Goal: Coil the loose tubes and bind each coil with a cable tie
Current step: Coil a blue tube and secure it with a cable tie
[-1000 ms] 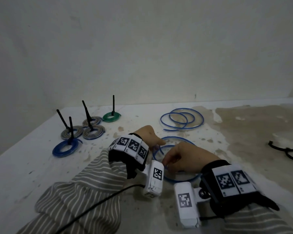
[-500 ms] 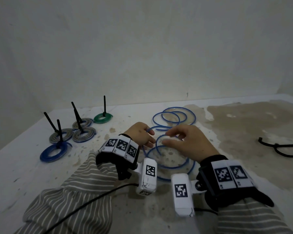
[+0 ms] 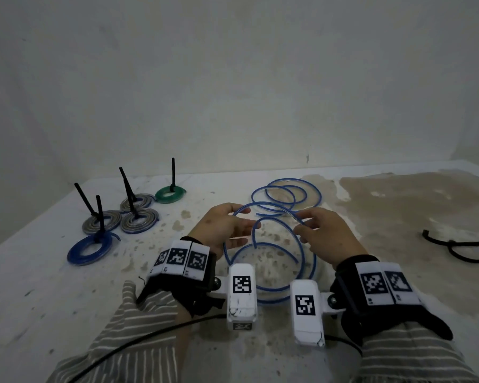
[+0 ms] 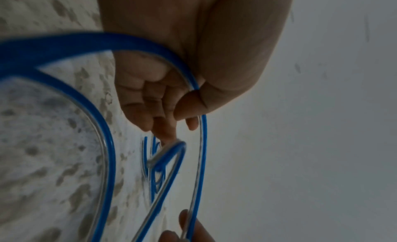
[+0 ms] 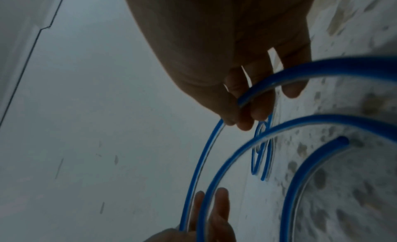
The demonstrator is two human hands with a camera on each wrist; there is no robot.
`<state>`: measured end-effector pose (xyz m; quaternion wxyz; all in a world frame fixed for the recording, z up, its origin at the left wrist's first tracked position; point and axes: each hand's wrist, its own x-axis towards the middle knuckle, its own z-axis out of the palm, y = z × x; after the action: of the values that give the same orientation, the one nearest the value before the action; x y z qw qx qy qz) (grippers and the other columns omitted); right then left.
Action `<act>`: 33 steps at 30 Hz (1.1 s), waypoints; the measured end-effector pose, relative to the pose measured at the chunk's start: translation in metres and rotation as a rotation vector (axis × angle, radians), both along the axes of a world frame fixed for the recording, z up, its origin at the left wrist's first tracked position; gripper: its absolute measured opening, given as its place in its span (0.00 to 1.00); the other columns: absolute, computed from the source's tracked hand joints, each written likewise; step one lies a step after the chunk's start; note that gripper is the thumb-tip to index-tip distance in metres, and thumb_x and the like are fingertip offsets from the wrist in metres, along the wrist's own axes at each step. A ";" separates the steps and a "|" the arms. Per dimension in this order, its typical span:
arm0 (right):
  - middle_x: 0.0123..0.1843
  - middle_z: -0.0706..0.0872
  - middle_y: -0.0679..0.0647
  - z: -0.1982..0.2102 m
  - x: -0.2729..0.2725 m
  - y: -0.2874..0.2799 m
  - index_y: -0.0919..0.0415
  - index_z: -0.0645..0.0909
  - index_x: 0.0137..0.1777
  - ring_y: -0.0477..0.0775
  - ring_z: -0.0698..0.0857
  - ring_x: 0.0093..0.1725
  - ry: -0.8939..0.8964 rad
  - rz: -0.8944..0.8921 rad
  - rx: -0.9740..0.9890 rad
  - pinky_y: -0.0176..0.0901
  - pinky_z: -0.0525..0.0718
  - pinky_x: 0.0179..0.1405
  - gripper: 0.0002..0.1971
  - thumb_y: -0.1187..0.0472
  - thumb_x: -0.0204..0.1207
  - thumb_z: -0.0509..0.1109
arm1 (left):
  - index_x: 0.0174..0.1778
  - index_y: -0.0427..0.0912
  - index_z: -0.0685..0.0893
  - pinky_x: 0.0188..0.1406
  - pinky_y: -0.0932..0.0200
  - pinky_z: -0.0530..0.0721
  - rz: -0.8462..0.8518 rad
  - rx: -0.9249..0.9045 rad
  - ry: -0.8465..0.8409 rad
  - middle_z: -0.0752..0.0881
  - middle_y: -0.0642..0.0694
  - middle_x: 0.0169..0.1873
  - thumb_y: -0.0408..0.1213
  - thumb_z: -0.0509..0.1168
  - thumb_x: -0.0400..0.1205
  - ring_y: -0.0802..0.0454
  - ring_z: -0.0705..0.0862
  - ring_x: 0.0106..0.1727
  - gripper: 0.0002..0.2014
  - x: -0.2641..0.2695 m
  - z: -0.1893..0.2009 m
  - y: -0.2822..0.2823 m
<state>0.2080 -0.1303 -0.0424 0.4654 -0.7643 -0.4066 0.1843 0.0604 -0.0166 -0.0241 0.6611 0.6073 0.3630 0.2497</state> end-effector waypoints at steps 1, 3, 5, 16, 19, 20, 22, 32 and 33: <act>0.45 0.86 0.57 0.001 -0.001 0.000 0.59 0.78 0.58 0.56 0.83 0.45 0.011 0.001 0.008 0.51 0.81 0.50 0.09 0.62 0.79 0.64 | 0.48 0.41 0.78 0.34 0.57 0.82 0.003 -0.028 -0.033 0.89 0.41 0.33 0.22 0.59 0.80 0.50 0.84 0.33 0.10 -0.001 0.001 -0.001; 0.46 0.86 0.57 0.000 -0.001 0.000 0.58 0.78 0.56 0.56 0.83 0.46 0.021 0.009 0.023 0.53 0.82 0.53 0.08 0.60 0.79 0.64 | 0.51 0.39 0.78 0.32 0.57 0.84 -0.002 -0.083 -0.102 0.87 0.41 0.33 0.21 0.57 0.80 0.49 0.85 0.30 0.11 -0.003 0.002 -0.003; 0.46 0.86 0.56 -0.001 -0.003 0.000 0.56 0.78 0.52 0.56 0.83 0.47 0.005 0.014 0.035 0.53 0.82 0.53 0.06 0.57 0.79 0.65 | 0.52 0.37 0.80 0.27 0.60 0.83 -0.027 -0.104 -0.144 0.86 0.41 0.34 0.23 0.58 0.80 0.51 0.84 0.25 0.10 -0.005 0.004 -0.006; 0.23 0.73 0.46 -0.002 0.011 0.003 0.58 0.81 0.46 0.44 0.70 0.20 0.019 -0.113 0.394 0.34 0.71 0.23 0.03 0.62 0.79 0.65 | 0.54 0.40 0.80 0.21 0.65 0.75 -0.192 0.009 -0.159 0.77 0.49 0.20 0.27 0.56 0.83 0.54 0.75 0.19 0.10 -0.017 0.008 -0.010; 0.28 0.75 0.50 -0.005 0.020 0.002 0.61 0.81 0.47 0.49 0.72 0.27 0.075 -0.213 0.408 0.43 0.71 0.29 0.06 0.62 0.79 0.64 | 0.57 0.40 0.78 0.23 0.63 0.77 -0.223 -0.010 -0.170 0.75 0.49 0.20 0.28 0.56 0.83 0.53 0.75 0.19 0.10 -0.028 0.010 -0.010; 0.31 0.77 0.50 -0.006 0.020 0.003 0.58 0.81 0.45 0.51 0.74 0.30 0.080 -0.224 0.399 0.43 0.72 0.32 0.05 0.62 0.78 0.64 | 0.57 0.39 0.78 0.22 0.64 0.76 -0.228 -0.008 -0.167 0.75 0.48 0.21 0.28 0.55 0.84 0.54 0.72 0.17 0.10 -0.031 0.010 -0.009; 0.39 0.81 0.48 -0.006 0.018 0.004 0.50 0.80 0.41 0.54 0.78 0.39 0.086 -0.199 0.385 0.40 0.75 0.36 0.07 0.64 0.77 0.66 | 0.58 0.37 0.78 0.19 0.64 0.71 -0.212 0.037 -0.130 0.74 0.48 0.21 0.27 0.54 0.84 0.57 0.65 0.15 0.10 -0.035 0.012 -0.007; 0.61 0.81 0.37 0.017 -0.023 0.000 0.38 0.77 0.61 0.41 0.77 0.65 -0.397 0.222 0.385 0.52 0.71 0.72 0.14 0.47 0.75 0.66 | 0.61 0.39 0.72 0.19 0.63 0.62 -0.260 0.300 0.008 0.76 0.50 0.19 0.26 0.57 0.82 0.57 0.62 0.17 0.12 -0.026 0.027 -0.027; 0.57 0.82 0.38 0.017 -0.026 0.000 0.41 0.79 0.61 0.41 0.79 0.61 -0.438 0.232 0.379 0.54 0.74 0.68 0.15 0.46 0.74 0.66 | 0.60 0.39 0.72 0.19 0.64 0.62 -0.285 0.313 0.000 0.75 0.50 0.19 0.26 0.58 0.82 0.57 0.63 0.17 0.12 -0.025 0.028 -0.030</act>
<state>0.1820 -0.1306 -0.0253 0.4765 -0.6340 -0.6089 -0.0120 0.0359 -0.0465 0.0038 0.5873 0.7477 0.2302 0.2073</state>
